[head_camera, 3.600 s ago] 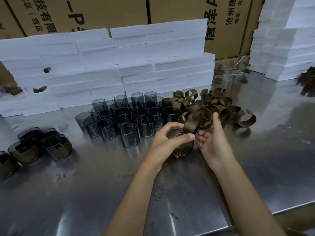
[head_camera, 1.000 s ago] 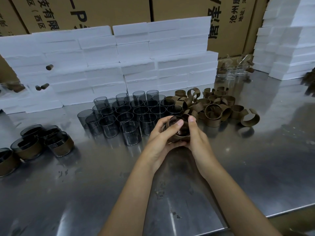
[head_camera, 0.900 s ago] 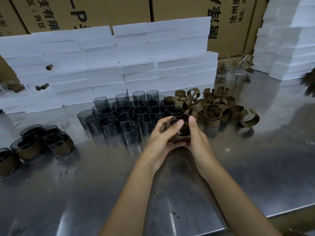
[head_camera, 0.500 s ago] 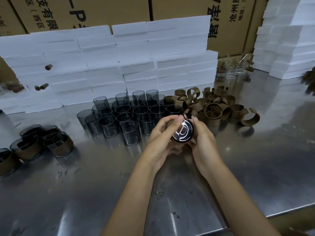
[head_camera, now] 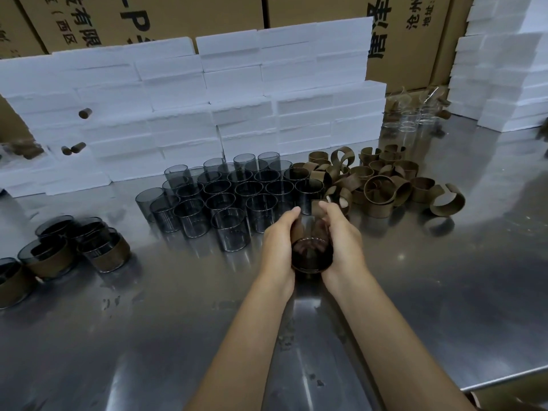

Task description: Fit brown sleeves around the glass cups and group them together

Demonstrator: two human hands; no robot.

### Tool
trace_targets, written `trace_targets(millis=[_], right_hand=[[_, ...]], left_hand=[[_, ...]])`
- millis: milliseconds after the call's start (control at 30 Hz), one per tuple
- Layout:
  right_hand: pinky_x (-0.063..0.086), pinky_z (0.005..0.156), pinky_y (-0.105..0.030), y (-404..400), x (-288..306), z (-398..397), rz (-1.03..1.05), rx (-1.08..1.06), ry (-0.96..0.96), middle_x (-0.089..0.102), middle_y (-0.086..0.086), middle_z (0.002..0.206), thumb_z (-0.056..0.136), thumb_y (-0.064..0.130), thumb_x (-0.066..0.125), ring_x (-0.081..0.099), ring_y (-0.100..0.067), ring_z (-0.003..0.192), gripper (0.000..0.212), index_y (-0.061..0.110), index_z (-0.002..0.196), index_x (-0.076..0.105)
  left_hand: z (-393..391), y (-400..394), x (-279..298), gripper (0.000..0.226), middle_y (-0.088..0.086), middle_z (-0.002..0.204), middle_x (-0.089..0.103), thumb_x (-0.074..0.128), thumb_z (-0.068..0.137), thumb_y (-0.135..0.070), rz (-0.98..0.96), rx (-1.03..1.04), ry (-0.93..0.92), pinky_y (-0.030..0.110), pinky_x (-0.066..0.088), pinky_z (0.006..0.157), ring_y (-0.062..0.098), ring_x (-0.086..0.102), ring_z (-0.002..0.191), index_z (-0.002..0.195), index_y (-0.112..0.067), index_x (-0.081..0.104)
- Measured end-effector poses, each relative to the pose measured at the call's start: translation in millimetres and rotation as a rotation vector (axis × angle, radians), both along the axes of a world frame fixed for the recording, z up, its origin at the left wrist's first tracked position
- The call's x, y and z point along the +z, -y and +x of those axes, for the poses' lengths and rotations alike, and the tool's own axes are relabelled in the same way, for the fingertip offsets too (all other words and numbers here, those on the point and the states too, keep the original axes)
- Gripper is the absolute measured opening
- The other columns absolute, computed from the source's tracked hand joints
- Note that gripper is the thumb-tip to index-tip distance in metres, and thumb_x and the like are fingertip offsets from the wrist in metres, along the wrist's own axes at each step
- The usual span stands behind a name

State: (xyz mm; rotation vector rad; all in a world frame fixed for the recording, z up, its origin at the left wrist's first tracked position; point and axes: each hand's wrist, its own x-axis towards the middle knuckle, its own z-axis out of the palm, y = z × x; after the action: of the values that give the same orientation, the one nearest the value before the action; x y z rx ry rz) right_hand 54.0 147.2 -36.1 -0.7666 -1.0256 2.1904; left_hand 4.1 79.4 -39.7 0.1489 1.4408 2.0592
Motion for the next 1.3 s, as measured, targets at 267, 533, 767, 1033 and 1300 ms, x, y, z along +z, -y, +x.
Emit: trace_targets(millis=[267, 533, 767, 1033, 1300], right_hand=[[0.062, 0.073, -0.038, -6.2, 0.9, 3.5, 0.06, 0.079, 0.025, 0.077, -0.016, 0.092, 0.089, 0.025, 0.076, 0.075, -0.03, 0.082, 0.022, 0.007, 0.101, 0.077], [0.058, 0.062, -0.03, -10.8, 0.2, 3.7, 0.043, 0.051, -0.021, 0.072, -0.008, 0.071, 0.089, 0.028, 0.077, 0.071, -0.022, 0.064, 0.019, 0.015, 0.074, 0.074], [0.054, 0.069, -0.032, -23.5, 0.0, 11.9, 0.148, -0.224, -0.038, 0.061, -0.002, 0.061, 0.095, 0.049, 0.066, 0.061, -0.017, 0.063, 0.056, 0.022, 0.047, 0.057], [0.054, 0.089, -0.042, -23.6, -1.1, 20.5, -0.053, 0.053, -0.237, 0.072, -0.017, 0.105, 0.106, 0.039, 0.044, 0.068, -0.029, 0.098, 0.038, 0.009, 0.111, 0.068], [0.038, 0.118, -0.05, -15.5, -6.9, 15.9, -0.108, 0.283, -0.31, 0.065, -0.019, 0.136, 0.11, 0.044, 0.032, 0.058, -0.034, 0.133, 0.055, 0.008, 0.141, 0.058]], left_hand=[[2.6, -1.5, 1.1, 0.028, 0.014, 0.095, 0.079, 0.07, 0.094, -0.04, 0.017, -0.015, -0.044, 0.03, 0.059, 0.068, 0.024, 0.077, 0.084, 0.085, -0.016, 0.082], [1.1, -1.8, 2.1, 0.026, 0.009, 0.092, 0.08, 0.071, 0.093, -0.042, -0.033, -0.066, -0.16, 0.026, 0.059, 0.067, 0.021, 0.078, 0.083, 0.085, -0.021, 0.084], [7.1, 2.6, 2.7, 0.045, 0.004, 0.11, 0.071, 0.088, 0.066, -0.05, -0.097, -0.342, -0.397, 0.043, 0.053, 0.1, 0.02, 0.069, 0.105, 0.099, -0.024, 0.072], [6.1, 4.8, 4.9, 0.061, 0.009, 0.118, 0.073, 0.085, 0.071, -0.014, 0.166, -0.242, -0.293, 0.038, 0.06, 0.091, 0.023, 0.072, 0.11, 0.128, -0.017, 0.062], [0.0, 7.5, 4.5, 0.041, 0.001, 0.117, 0.076, 0.083, 0.082, -0.034, 0.119, -0.009, -0.468, 0.025, 0.055, 0.091, 0.014, 0.07, 0.111, 0.117, -0.02, 0.066]])
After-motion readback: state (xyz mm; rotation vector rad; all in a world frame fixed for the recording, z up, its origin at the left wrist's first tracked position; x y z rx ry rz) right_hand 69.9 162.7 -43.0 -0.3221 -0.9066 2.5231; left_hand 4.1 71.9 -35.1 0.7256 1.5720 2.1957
